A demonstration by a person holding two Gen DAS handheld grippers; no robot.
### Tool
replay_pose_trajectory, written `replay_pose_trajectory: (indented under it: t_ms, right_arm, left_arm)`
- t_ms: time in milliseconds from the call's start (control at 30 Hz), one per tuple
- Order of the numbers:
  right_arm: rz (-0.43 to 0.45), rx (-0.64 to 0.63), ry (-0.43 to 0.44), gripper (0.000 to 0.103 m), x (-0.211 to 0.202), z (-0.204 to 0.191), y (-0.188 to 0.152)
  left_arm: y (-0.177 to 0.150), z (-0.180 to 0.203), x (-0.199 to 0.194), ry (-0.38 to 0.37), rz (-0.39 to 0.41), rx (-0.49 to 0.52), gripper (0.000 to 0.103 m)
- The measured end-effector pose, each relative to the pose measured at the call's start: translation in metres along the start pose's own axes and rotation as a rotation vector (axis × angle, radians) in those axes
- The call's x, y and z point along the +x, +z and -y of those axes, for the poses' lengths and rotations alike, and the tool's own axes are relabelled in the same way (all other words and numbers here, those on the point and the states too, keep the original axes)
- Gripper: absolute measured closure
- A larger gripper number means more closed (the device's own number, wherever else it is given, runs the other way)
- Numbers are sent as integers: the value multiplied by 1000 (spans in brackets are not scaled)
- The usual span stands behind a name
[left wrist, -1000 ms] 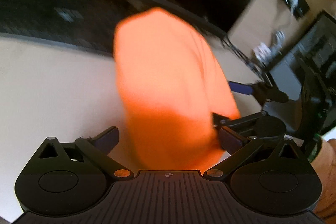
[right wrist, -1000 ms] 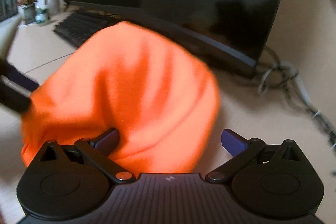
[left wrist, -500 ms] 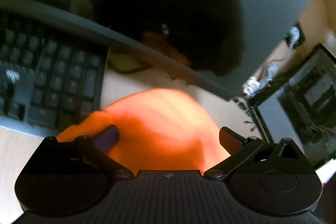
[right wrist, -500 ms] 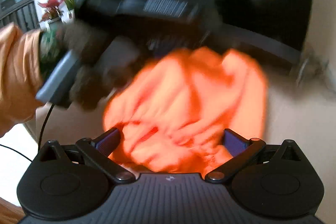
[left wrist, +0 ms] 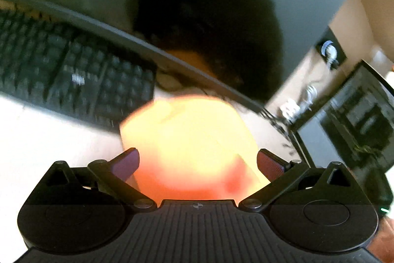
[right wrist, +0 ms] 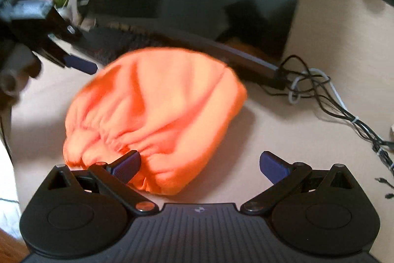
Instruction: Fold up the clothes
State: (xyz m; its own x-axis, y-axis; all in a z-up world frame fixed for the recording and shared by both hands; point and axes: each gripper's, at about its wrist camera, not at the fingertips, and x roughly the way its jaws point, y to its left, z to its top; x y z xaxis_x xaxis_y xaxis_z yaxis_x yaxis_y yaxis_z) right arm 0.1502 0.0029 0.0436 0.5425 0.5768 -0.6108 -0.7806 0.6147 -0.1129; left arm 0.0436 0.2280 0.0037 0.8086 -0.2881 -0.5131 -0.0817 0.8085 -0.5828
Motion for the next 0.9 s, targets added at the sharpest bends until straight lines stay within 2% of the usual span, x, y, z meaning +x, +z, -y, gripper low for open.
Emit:
replay_pose_trajectory:
  t_ms: [100, 167, 233, 300, 400, 433, 533, 567, 600, 667, 733, 767, 833, 900]
  right_arm:
    - [42, -38, -39, 0, 17, -22, 8]
    - [122, -43, -112, 9, 12, -33, 17]
    - [221, -47, -151, 10, -6, -42, 24]
    - [207, -110, -169, 8, -11, -48, 15]
    - [191, -183, -203, 8, -13, -56, 6]
    - [186, -198, -218, 8, -11, -59, 4]
    - [174, -242, -261, 8, -3, -66, 0]
    - [170, -256, -276, 8, -1, -68, -1]
    - [166, -271, -291, 8, 2, -70, -3]
    - [171, -297, -334, 9, 5, -74, -5]
    - [252, -287, -443, 9, -7, -70, -1]
    - [279, -277, -484, 8, -12, -67, -1]
    - [238, -262, -482, 5, -11, -60, -7]
    - [158, -244, -396, 5, -8, -58, -15]
  left_arm:
    - [-16, 6, 14, -39, -47, -30, 0]
    - [-16, 0, 24, 13, -60, -95, 0]
    - [-13, -1, 21, 38, -41, -137, 0]
    - [-13, 6, 6, 44, 2, -101, 0]
    - [-25, 23, -13, 104, 35, 16, 0]
    - [-31, 28, -16, 119, 30, 53, 0]
    - [-50, 37, -14, 119, -53, 134, 0]
    - [-55, 39, -8, 142, -75, 150, 0]
    - [-59, 41, -1, 170, -95, 166, 0]
    - [-62, 46, 9, 303, -97, 197, 0]
    - [-60, 47, 9, 429, -52, 223, 0]
    - [-59, 48, 4, 446, -20, 230, 0]
    - [-59, 48, -6, 452, 29, 238, 0]
    - [-62, 51, -6, 454, 24, 245, 0]
